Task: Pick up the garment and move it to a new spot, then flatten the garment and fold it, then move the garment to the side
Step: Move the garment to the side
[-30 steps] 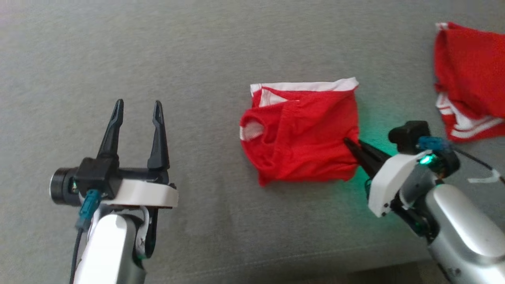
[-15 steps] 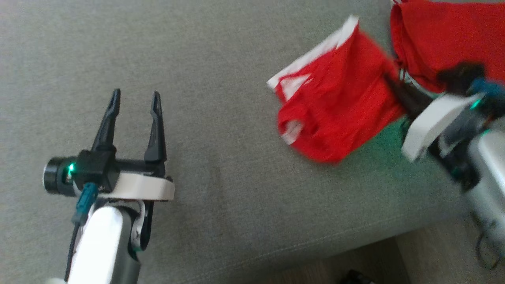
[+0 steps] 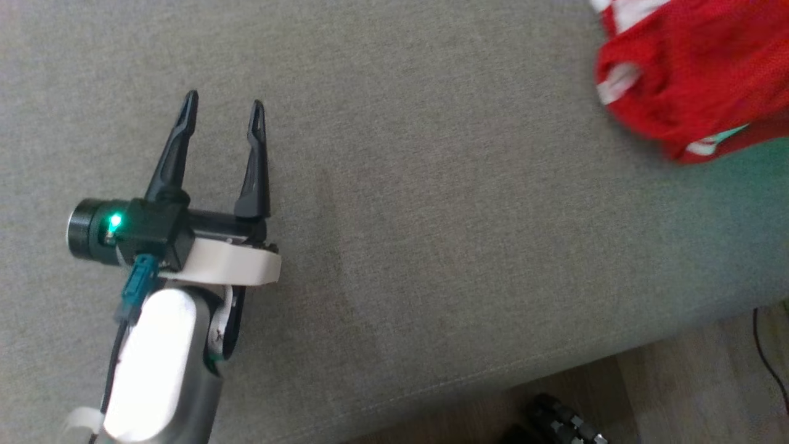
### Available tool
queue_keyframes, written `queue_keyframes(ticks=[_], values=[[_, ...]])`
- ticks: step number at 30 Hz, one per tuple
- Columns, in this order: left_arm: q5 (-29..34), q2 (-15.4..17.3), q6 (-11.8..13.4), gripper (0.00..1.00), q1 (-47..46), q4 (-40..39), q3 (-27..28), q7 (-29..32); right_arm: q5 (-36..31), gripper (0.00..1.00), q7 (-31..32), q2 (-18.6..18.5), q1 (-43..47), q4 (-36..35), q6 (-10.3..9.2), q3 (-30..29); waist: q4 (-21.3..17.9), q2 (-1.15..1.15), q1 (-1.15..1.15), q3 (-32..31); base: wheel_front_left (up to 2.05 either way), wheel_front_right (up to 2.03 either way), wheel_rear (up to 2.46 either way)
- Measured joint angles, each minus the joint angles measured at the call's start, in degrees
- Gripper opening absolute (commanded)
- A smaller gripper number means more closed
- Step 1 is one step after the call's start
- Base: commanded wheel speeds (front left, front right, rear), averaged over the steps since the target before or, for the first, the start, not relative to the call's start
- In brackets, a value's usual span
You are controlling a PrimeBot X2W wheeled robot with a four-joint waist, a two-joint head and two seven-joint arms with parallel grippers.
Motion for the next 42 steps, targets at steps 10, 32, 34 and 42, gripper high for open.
queue_keyframes(ticks=[10, 32, 34, 42], values=[[0.5, 0.5, -0.5, 1.0, -2.7, -0.3, -1.1, 0.0, -9.2, 0.0, -3.6, 2.6, -2.7, 10.0, 0.0, -10.8, 0.1, 0.0, 0.0, 4.0, 0.0, 0.0, 0.0], [-0.7, 0.5, -0.2, 1.0, -1.8, 2.0, -1.5, 0.0, -24.9, 1.0, -13.6, 11.7, 7.4, 13.2, 0.0, -24.5, 0.6, 0.0, 0.0, -0.5, 0.0, 0.0, 0.0], [-0.7, 0.5, 0.4, 1.0, -0.2, 2.2, -1.0, 0.0, -24.9, 1.0, -14.4, 13.0, 10.5, 10.3, 0.0, -25.5, 0.6, 0.0, 0.0, -2.2, 0.0, 0.0, 0.0], [-3.7, 0.4, 2.2, 1.0, 8.2, 2.2, 1.2, 0.0, -23.1, 1.0, -12.3, 21.1, 25.7, -14.0, 0.0, -25.0, 1.9, 0.0, 0.0, -10.1, 0.0, 0.0, 0.0]])
